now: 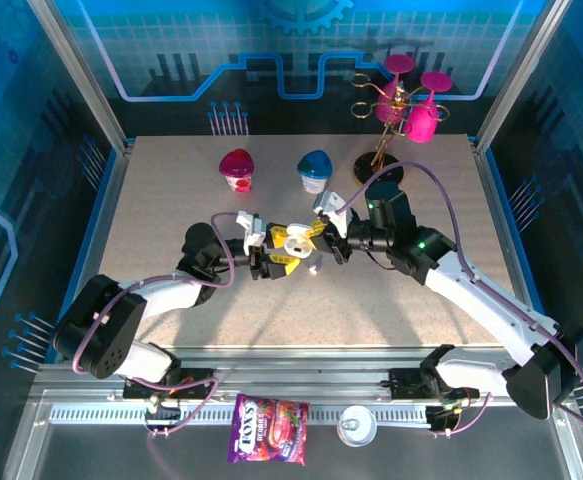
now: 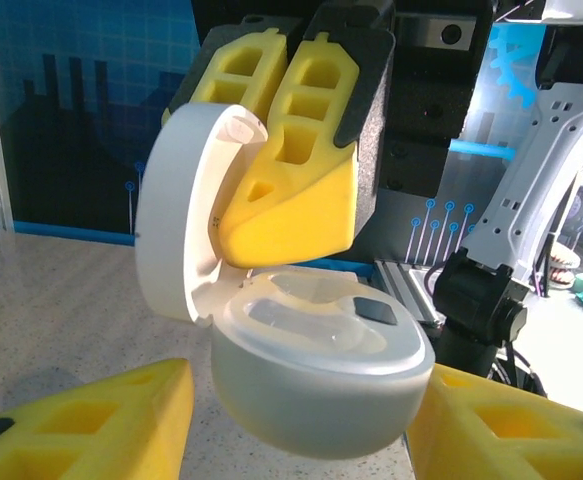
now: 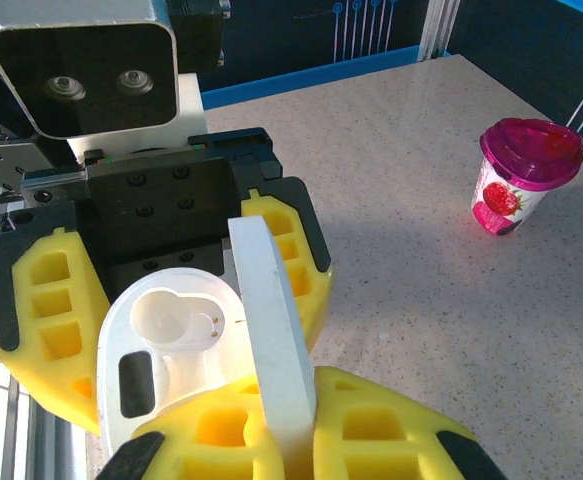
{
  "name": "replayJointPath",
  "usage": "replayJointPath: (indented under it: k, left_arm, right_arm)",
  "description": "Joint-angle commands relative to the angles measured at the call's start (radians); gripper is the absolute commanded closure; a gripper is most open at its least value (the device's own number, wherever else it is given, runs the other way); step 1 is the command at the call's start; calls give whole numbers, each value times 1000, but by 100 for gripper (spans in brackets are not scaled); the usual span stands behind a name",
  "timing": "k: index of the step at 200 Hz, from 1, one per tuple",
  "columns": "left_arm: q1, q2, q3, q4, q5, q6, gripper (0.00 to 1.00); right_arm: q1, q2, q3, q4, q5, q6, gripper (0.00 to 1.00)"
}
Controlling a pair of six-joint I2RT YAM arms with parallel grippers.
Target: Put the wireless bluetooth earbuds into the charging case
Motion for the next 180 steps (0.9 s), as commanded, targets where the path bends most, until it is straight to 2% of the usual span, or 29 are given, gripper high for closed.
replayJointPath:
  k: [1, 50, 131, 180]
  left_arm:
    - [-4, 4, 9, 34, 43, -16, 44]
    - [-5, 8, 20, 18, 66, -29, 46]
    - [-4, 19, 41, 15, 62, -45, 42]
    - [-4, 32, 51, 22, 72, -56, 55]
  right_arm:
    - [8, 7, 11, -12, -11, -7, 98]
    - [8, 11, 12, -6, 6, -10, 98]
    - [10, 12, 19, -35, 15, -29, 98]
    - [10, 17, 21, -35, 16, -33, 98]
